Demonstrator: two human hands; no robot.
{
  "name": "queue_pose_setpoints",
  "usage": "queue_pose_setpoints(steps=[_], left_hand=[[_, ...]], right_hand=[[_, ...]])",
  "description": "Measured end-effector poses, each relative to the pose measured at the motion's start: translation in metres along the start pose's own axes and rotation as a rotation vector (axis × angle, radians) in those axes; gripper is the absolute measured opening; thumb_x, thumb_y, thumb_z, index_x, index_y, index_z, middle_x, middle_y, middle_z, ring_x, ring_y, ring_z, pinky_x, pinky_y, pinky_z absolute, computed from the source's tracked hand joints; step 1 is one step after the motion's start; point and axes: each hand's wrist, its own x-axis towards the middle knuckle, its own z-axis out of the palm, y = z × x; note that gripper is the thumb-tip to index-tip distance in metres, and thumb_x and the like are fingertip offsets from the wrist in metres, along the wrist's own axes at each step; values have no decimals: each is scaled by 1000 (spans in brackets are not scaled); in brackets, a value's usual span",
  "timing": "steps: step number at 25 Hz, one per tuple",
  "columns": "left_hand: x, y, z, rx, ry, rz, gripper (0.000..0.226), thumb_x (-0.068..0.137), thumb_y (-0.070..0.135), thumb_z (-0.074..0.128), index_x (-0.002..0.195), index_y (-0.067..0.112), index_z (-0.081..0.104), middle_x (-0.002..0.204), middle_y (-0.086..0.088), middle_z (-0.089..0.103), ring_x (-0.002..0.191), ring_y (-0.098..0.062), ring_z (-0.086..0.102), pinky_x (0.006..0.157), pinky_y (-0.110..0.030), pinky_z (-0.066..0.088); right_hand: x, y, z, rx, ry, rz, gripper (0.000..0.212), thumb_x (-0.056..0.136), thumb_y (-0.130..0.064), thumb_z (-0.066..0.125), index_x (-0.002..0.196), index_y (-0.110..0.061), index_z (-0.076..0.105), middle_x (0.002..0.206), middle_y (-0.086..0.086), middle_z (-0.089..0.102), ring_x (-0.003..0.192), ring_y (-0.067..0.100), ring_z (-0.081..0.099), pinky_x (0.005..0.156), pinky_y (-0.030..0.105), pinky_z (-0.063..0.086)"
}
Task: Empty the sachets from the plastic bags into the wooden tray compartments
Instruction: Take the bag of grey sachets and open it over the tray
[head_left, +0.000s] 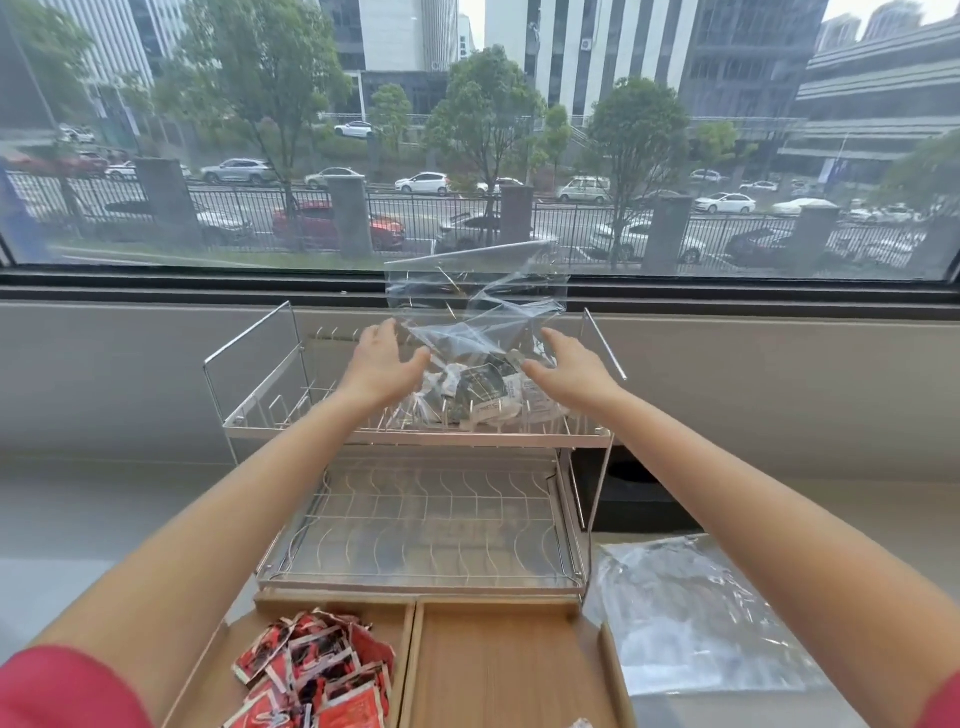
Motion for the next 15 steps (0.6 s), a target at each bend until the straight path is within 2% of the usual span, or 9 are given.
queue_pose_setpoints(steps=[3,6,8,9,10,11,12,13,15], left_hand=[[24,-11,8,57,-136,-98,75,89,40,44,141,-1,9,152,-20,14,138,-31,20,109,-41,24],[40,-15,16,37,-237,-163,79,88,45,45,138,-6,12,148,-22,23,123,-28,39,95,-37,35],[48,-20,23,21,-280,-179,80,86,45,48,138,-7,14,147,-21,26,125,-30,39,97,-36,36],[52,-22,26,-4,-286,-182,80,85,44,50,137,-6,16,144,-21,31,121,-30,42,96,-36,38],[54,-23,28,-42,-292,-175,77,85,42,52,137,-5,19,136,-19,42,110,-27,49,91,-37,43],[55,-24,30,-90,-306,-167,73,85,39,54,135,-4,24,117,-14,53,93,-22,53,81,-35,47],[56,-24,31,-130,-313,-165,69,84,36,56,133,-4,28,98,-8,56,80,-17,52,73,-32,48],[58,-25,31,-170,-307,-181,67,84,33,58,132,-5,30,91,-5,54,77,-16,52,71,-31,49],[58,-29,31,-298,-289,-243,61,84,26,59,130,-5,33,102,-9,54,83,-16,56,72,-29,49]], right_hand=[[27,7,15,-15,-74,135,75,88,-33,52,145,-11,9,153,15,21,138,33,26,112,43,27],[45,11,22,3,-128,241,83,85,-31,58,146,-12,4,154,18,15,140,35,21,113,48,25],[52,15,28,34,-129,282,85,84,-30,59,145,-10,4,152,19,21,137,37,25,111,49,29],[56,18,31,42,-116,293,83,84,-29,60,144,-8,6,149,19,27,136,38,28,109,49,31],[58,19,33,45,-93,299,80,83,-28,60,143,-7,11,145,19,34,133,38,31,107,49,34],[59,21,35,46,-66,297,74,83,-26,60,141,-7,19,140,18,41,131,37,35,105,47,37],[59,21,37,54,-34,289,67,82,-25,60,137,-7,26,137,17,46,127,35,39,102,44,39],[58,22,38,78,-5,277,61,82,-23,60,134,-8,32,134,16,49,124,34,44,99,41,41],[55,19,38,139,54,239,54,84,-23,60,132,-11,38,130,13,53,117,31,50,95,38,42]])
